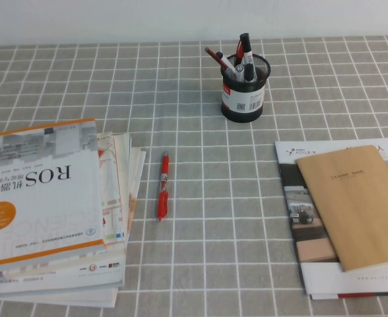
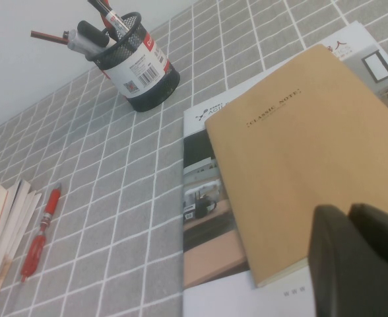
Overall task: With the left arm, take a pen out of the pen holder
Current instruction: 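Take a marker out of the pen holder and lay it on the table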
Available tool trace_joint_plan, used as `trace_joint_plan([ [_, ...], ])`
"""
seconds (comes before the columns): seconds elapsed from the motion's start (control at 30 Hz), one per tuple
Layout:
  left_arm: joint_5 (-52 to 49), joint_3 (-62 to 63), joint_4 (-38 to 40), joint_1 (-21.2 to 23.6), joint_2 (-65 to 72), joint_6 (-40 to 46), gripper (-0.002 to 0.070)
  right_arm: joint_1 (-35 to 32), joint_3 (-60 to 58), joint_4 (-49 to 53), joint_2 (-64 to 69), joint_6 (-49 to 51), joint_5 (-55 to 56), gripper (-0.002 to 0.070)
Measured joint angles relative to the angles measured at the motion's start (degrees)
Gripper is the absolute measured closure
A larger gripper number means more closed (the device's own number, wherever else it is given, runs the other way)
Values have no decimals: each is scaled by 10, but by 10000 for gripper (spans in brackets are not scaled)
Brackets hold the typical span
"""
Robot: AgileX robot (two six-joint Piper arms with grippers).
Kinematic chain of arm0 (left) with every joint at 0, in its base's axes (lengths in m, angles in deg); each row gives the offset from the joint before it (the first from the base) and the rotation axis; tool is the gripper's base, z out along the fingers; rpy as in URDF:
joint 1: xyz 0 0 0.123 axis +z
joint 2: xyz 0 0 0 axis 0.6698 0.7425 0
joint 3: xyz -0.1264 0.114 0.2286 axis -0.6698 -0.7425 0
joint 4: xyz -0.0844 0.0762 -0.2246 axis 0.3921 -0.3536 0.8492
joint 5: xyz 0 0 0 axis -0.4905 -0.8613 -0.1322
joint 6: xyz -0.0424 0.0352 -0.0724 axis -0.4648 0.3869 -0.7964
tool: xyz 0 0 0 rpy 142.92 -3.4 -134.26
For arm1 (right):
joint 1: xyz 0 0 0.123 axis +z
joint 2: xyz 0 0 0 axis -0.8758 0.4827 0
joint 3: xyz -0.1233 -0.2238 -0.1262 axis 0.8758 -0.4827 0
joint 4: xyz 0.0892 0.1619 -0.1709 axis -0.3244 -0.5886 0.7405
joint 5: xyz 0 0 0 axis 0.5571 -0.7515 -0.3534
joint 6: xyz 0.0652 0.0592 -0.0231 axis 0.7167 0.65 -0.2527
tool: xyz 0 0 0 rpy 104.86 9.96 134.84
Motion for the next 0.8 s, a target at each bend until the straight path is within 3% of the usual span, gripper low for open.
trace_joint_plan([
  [0.2,-70,88,39,0,162,97,677,0,0,0,0,0,0,689],
  [0.33,-87,134,174,-1,288,256,677,0,0,0,0,0,0,689],
  [0.5,-82,180,338,-37,423,480,677,0,0,0,0,0,0,689],
  [0.8,-43,277,518,-112,614,698,648,0,0,0,0,0,0,689],
])
